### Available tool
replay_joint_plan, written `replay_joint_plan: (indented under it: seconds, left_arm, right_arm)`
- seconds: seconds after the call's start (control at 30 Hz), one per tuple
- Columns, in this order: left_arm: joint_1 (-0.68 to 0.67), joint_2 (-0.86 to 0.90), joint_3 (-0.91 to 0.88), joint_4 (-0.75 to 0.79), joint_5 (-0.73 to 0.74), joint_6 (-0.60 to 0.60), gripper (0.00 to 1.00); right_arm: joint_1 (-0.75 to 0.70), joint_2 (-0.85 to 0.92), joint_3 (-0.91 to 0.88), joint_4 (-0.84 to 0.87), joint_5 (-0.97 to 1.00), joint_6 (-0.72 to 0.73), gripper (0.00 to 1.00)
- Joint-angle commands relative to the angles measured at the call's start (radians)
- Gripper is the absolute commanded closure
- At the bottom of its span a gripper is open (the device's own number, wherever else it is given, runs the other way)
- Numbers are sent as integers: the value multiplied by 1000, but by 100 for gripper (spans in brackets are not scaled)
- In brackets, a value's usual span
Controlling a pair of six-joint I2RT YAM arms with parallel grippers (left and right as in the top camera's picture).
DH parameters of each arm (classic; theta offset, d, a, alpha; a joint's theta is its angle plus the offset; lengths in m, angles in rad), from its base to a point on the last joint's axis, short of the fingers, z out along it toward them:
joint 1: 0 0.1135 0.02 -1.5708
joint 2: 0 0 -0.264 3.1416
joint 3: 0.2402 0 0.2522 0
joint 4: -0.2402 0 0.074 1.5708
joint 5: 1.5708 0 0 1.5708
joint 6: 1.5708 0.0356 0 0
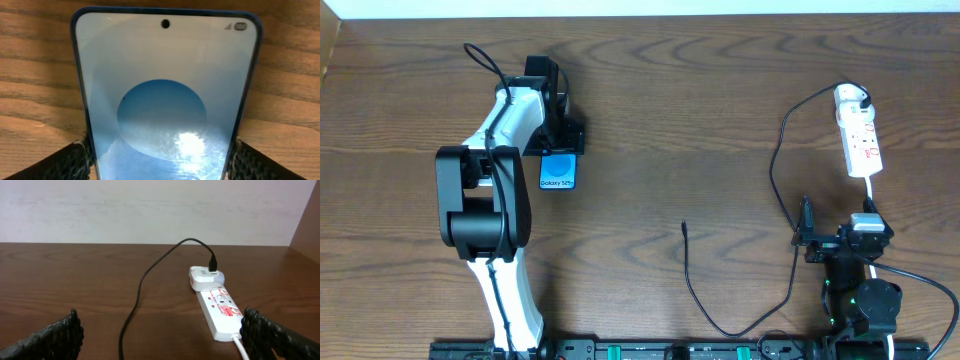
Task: Plug charger to phone and switch on socket
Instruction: 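Close the left gripper on the blue phone's long edges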
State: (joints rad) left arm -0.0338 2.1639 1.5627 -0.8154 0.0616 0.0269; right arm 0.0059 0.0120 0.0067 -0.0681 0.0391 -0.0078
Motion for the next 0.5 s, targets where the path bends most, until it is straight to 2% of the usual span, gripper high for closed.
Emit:
replay_joint_plan:
  seconds: [0.0,0.47]
  left_arm:
    - [9,8,-22,-13,-51,6,18]
    - [9,8,-22,-13,-50,6,32]
  right_arm:
    - [9,-6,-1,-3,7,11,1]
    - [9,-6,-1,-3,7,11,1]
